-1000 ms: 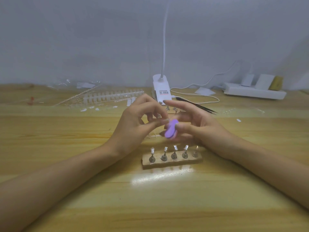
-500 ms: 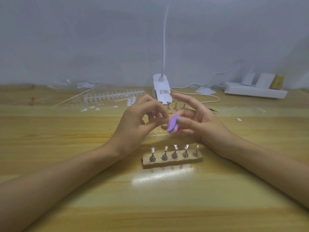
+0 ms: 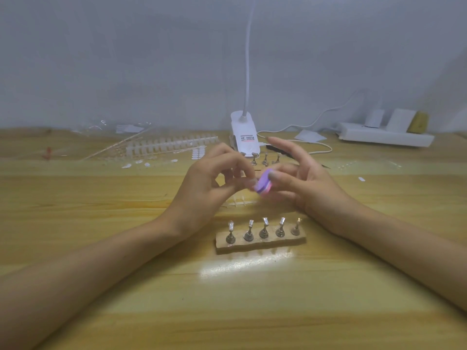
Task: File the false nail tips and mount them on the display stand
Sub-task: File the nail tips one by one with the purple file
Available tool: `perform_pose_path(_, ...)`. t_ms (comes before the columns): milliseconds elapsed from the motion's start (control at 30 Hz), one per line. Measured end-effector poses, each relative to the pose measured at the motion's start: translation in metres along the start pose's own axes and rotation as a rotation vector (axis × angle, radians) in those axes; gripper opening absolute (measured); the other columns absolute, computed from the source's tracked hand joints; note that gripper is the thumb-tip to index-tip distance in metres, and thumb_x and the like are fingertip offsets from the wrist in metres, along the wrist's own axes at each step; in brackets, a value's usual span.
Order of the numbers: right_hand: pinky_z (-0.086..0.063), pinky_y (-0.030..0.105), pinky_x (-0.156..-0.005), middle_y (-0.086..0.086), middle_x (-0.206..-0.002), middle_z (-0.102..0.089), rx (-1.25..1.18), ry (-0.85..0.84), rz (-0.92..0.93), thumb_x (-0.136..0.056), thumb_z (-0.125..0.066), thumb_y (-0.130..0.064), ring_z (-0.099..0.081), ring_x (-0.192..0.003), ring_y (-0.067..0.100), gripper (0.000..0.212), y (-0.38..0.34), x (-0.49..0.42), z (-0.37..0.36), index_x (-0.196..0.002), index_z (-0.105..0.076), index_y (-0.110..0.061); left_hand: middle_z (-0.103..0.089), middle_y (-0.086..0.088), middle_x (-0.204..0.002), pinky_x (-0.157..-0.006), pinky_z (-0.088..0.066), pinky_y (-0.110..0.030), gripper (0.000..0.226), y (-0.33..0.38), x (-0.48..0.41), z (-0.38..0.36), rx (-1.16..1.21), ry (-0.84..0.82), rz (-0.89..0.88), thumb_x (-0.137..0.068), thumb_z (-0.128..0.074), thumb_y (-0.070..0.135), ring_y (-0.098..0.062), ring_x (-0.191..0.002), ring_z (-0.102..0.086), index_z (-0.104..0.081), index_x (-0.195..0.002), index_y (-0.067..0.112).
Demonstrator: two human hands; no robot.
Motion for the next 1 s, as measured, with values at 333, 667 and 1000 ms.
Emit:
perform_pose_path(333, -0.059, 0.029, -0.075, 0.018, -0.097, -0.07, -0.01, 0.055, -0.01, -0.085, -0.065, -0.014, -0.074, -0.088, 0.026, 0.066, -0.001, 0.0, 0.003, -0.146, -0.041, -0.02, -0.053, 0.006, -0.087, -0.063, -0.038, -0.006, 0.012, -0.002, 0.0, 0.002, 0.012, 0.01, 0.014, -0.083, -0.074, 0.015, -0.002, -0.075, -0.053, -0.066, -0.081, 0.025)
perform_pose_path(667, -0.06, 0.037, -0.081, 0.014, -0.097, -0.071, 0.076, -0.077, -0.02, -0.088, -0.067, -0.012, -0.073, -0.095, 0.032, 0.065, -0.001, 0.003, -0.009, -0.145, -0.044, -0.029, -0.053, 0.001, -0.088, -0.062, -0.037, -0.006, 0.016, -0.002, 0.0, 0.0, 0.0, -0.011, 0.011, -0.084, -0.074, 0.012, -0.006, -0.074, -0.053, -0.065, -0.081, 0.025)
perform_pose_path(1000, -0.059, 0.03, -0.079, 0.008, -0.094, -0.071, -0.003, 0.029, 0.031, -0.086, -0.064, -0.013, -0.072, -0.089, 0.021, 0.066, -0.001, 0.0, 0.002, -0.146, -0.039, -0.024, -0.05, 0.007, -0.089, -0.054, -0.037, -0.014, 0.006, -0.004, 0.0, 0.0, 0.061, -0.024, 0.067, -0.08, -0.075, 0.025, -0.007, -0.074, -0.05, -0.071, -0.082, 0.021)
Point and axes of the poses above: each hand's wrist, its own x-axis away from the middle knuckle, its own z-axis out of the back of the hand, y = z × x, the point moved 6 cm from there along -x, towards the middle knuckle
